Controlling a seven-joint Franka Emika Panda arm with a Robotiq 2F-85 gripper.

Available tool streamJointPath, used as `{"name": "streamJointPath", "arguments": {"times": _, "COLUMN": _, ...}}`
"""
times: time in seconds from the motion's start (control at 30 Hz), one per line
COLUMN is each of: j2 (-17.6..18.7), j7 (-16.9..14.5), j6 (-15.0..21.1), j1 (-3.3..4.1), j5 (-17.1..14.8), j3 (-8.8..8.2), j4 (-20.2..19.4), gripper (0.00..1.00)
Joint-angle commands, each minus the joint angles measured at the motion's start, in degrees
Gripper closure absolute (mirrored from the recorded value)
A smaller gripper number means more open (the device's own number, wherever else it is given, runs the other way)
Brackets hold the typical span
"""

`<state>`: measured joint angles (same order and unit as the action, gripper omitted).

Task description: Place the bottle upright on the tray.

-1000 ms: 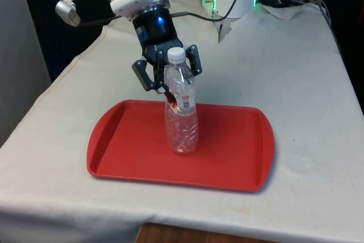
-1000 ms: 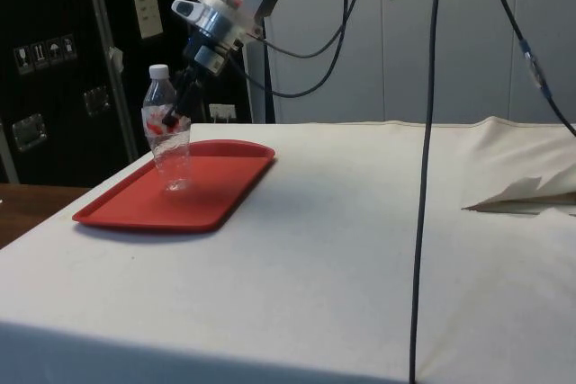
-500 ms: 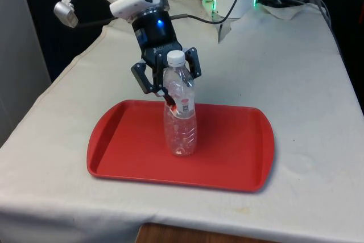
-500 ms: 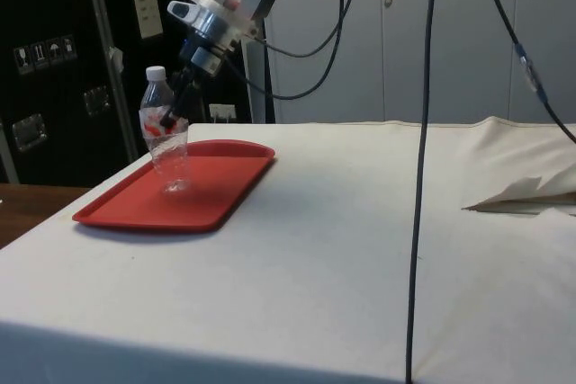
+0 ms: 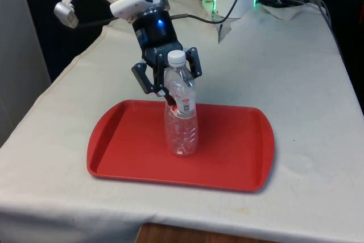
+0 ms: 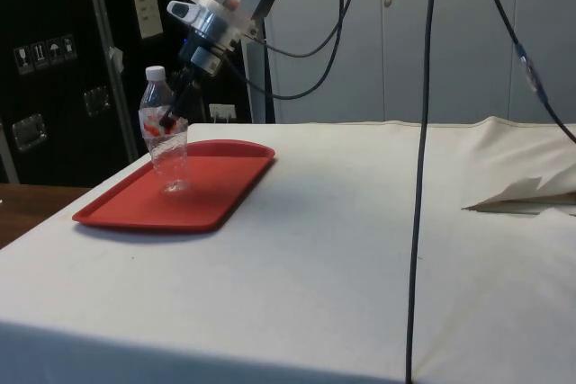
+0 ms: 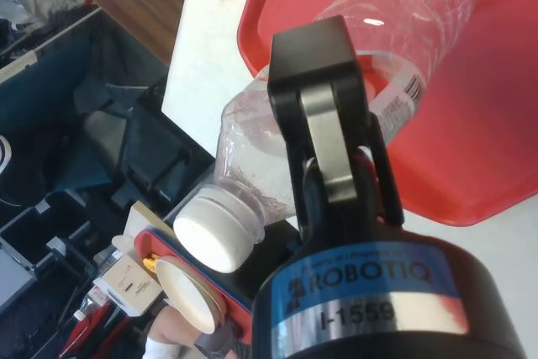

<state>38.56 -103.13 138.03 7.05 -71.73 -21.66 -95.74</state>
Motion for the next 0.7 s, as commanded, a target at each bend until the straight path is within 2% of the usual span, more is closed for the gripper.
{"name": "streamJointPath", "arguments": {"times": 0.0, "j2": 0.06, "j7": 0.17, "j6": 0.0, "j1": 0.06, "j5": 0.17, "j3": -0.11, "j4": 0.11, "gripper": 0.67}}
{"name": "streamJointPath", "arguments": {"times": 0.67, "j2": 0.06, "j7": 0.06, "j6": -0.63, "j1": 0.0, "j5": 0.0, "j3": -0.11, "j4": 0.11, "gripper": 0.67}}
